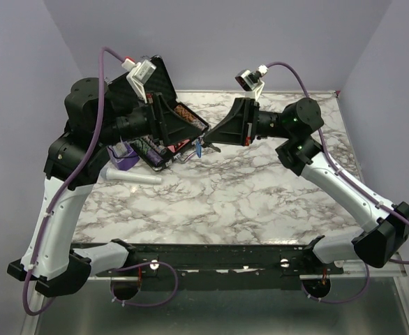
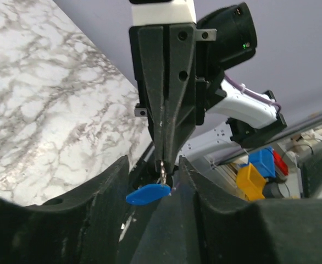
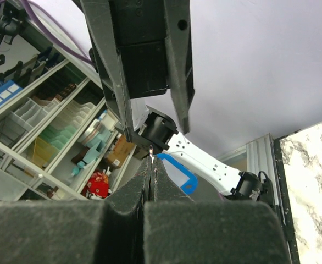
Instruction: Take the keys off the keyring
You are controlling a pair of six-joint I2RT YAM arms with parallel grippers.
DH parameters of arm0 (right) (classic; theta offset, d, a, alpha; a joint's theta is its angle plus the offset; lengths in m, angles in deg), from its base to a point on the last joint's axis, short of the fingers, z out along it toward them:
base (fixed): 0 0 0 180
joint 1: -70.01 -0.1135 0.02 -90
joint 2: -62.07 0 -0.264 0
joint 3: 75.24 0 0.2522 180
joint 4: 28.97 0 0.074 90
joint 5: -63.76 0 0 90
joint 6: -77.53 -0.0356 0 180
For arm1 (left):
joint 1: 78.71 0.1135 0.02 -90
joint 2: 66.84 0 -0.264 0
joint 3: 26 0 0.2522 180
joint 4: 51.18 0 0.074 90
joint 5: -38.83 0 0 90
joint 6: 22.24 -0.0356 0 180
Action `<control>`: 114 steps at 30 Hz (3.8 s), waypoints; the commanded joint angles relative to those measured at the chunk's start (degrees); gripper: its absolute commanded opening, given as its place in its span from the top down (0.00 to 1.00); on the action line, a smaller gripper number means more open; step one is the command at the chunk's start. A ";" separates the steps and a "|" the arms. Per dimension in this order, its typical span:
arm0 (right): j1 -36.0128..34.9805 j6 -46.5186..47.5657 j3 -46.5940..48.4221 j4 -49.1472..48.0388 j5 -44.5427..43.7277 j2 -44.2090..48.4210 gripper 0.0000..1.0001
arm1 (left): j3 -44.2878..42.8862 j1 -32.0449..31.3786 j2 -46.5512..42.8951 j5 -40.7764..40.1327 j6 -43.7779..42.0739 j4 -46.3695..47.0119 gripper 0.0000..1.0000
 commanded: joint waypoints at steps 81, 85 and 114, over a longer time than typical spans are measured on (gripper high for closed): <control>-0.30 1.29 3.68 5.98 1.51 -1.09 0.99 | -5.00 2.37 -0.18 -0.61 -5.74 -5.31 0.01; -0.21 5.51 5.18 16.26 0.10 -0.91 0.99 | -3.34 3.34 -1.14 -1.66 -6.09 -5.75 0.01; 0.40 13.62 -6.31 44.10 -34.36 16.30 0.99 | 25.33 6.42 -17.32 -6.76 -3.28 -0.03 0.01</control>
